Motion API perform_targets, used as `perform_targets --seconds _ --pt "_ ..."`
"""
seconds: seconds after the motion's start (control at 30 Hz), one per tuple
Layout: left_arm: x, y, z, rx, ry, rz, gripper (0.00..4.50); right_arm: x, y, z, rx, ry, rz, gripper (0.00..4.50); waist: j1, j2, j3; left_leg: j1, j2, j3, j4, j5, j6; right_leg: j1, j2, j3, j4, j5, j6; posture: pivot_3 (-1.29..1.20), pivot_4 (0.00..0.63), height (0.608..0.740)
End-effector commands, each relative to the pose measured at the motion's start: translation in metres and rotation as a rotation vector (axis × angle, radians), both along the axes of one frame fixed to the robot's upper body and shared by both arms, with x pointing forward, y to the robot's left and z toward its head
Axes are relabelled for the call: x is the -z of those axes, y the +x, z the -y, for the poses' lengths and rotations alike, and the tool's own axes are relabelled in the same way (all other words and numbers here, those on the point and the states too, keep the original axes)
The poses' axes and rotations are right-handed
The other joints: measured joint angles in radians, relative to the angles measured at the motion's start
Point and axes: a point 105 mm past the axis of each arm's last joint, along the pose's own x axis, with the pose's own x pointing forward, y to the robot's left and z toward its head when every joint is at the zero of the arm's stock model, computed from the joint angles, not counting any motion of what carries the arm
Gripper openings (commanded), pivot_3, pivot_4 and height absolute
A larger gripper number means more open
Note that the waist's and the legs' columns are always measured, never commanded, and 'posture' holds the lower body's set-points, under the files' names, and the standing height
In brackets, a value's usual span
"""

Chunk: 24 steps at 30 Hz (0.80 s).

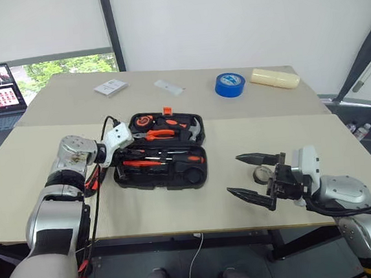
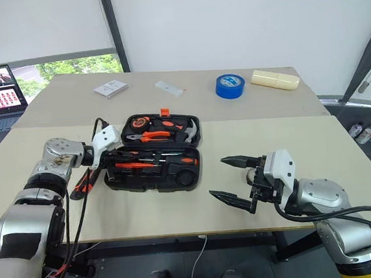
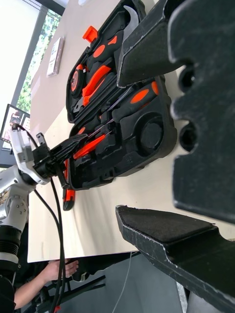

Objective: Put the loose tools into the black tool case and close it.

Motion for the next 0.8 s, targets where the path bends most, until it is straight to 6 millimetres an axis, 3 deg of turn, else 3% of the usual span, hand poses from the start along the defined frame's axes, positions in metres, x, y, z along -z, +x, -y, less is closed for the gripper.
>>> perform_targets --seconds 0.03,0.5,0.8 --pt "-0.001 -0.006 0.002 0.066 0.022 -0.001 0.03 -0.008 -0.001 -0.001 -0.001 0.016 0.029 4.5 0.0 0.0 0.0 0.0 0.0 0.0 0.0 0.0 0.0 0.0 0.0 0.0 0.0 0.0 0.0 0.0 0.15 0.74" --pt "0.016 -0.019 -0.017 0.056 0.037 -0.062 0.03 -0.006 0.001 -0.003 0.002 0.026 0.029 4.5 -0.001 0.0 0.0 0.001 0.0 0.0 0.0 0.0 0.0 0.001 0.0 0.0 0.0 0.0 0.0 0.0 0.15 0.74" --pt "0.02 -0.019 -0.011 0.053 0.005 -0.054 0.03 -0.005 0.001 -0.002 0.002 0.023 0.025 4.5 -0.001 0.001 -0.001 0.001 0.0 0.0 0.0 0.0 0.0 0.001 0.0 0.0 0.0 0.0 0.0 0.0 0.15 0.74"
